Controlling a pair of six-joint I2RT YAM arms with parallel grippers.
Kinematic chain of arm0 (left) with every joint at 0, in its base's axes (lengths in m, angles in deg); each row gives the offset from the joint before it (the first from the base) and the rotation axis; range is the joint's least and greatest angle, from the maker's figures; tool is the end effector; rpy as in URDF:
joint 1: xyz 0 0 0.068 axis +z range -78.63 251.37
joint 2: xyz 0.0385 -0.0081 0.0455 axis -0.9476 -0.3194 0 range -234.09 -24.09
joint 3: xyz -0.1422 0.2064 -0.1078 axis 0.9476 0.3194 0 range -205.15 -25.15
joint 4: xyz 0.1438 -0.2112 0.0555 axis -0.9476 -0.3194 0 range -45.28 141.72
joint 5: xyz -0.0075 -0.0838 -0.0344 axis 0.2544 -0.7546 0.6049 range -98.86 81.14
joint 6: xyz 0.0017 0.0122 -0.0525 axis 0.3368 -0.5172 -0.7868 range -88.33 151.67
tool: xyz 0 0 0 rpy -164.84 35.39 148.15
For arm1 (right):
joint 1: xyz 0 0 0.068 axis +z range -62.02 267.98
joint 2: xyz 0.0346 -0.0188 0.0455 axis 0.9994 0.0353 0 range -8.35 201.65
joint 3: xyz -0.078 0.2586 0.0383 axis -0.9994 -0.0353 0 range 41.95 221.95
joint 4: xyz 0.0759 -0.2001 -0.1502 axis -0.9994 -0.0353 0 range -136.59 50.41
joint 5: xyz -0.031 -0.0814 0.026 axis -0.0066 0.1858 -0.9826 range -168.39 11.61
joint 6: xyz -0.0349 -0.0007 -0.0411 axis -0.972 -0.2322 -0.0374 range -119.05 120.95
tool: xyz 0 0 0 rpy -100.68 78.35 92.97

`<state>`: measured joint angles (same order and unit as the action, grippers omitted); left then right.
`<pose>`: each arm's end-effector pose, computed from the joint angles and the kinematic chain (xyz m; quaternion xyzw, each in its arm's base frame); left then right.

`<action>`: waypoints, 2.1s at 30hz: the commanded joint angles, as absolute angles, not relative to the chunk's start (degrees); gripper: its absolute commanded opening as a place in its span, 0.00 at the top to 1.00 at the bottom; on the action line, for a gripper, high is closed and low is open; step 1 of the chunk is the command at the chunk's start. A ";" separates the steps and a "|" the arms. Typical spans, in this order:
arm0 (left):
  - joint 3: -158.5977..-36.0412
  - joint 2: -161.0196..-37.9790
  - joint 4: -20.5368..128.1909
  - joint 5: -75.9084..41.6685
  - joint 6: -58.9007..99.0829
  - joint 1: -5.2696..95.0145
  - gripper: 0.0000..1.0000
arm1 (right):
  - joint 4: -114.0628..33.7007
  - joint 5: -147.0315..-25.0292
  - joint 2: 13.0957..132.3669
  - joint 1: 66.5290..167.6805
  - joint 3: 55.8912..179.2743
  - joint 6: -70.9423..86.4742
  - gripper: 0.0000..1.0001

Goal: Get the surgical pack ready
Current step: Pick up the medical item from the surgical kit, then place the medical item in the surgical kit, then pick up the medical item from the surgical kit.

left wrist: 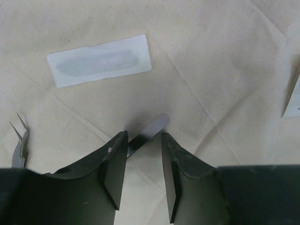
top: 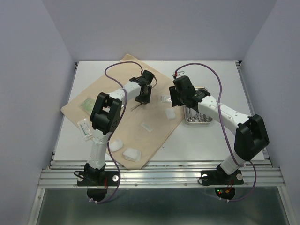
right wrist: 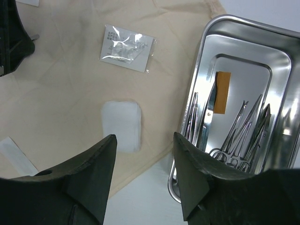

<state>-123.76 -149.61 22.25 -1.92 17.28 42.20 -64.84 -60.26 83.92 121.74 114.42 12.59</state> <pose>0.4208 -0.2299 0.1801 0.1055 0.9498 -0.0533 0.2895 0.3033 0.1894 0.2744 -0.1160 0.9071 0.0113 0.4044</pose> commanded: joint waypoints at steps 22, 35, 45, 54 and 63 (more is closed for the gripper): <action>-128.34 -142.23 16.83 2.76 17.44 41.75 1.00 | -63.75 -59.76 82.18 121.55 114.63 13.61 0.43; -107.86 -130.09 25.97 -17.03 32.08 30.69 1.00 | -64.28 -57.39 77.35 121.55 110.60 15.36 0.43; -105.31 -131.32 25.09 -5.09 36.77 22.07 0.38 | -64.63 -53.60 67.07 121.55 105.06 16.42 0.42; -104.43 -124.12 24.48 -4.10 29.93 25.83 0.32 | -63.32 -68.17 64.42 121.55 101.45 8.17 0.37; -100.47 -112.34 26.59 -18.43 22.28 43.15 0.35 | -58.24 -89.46 65.75 122.94 97.60 -7.64 0.38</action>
<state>-101.81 -117.63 25.83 -13.00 26.81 38.99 -63.68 -75.43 65.65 121.41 100.25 3.08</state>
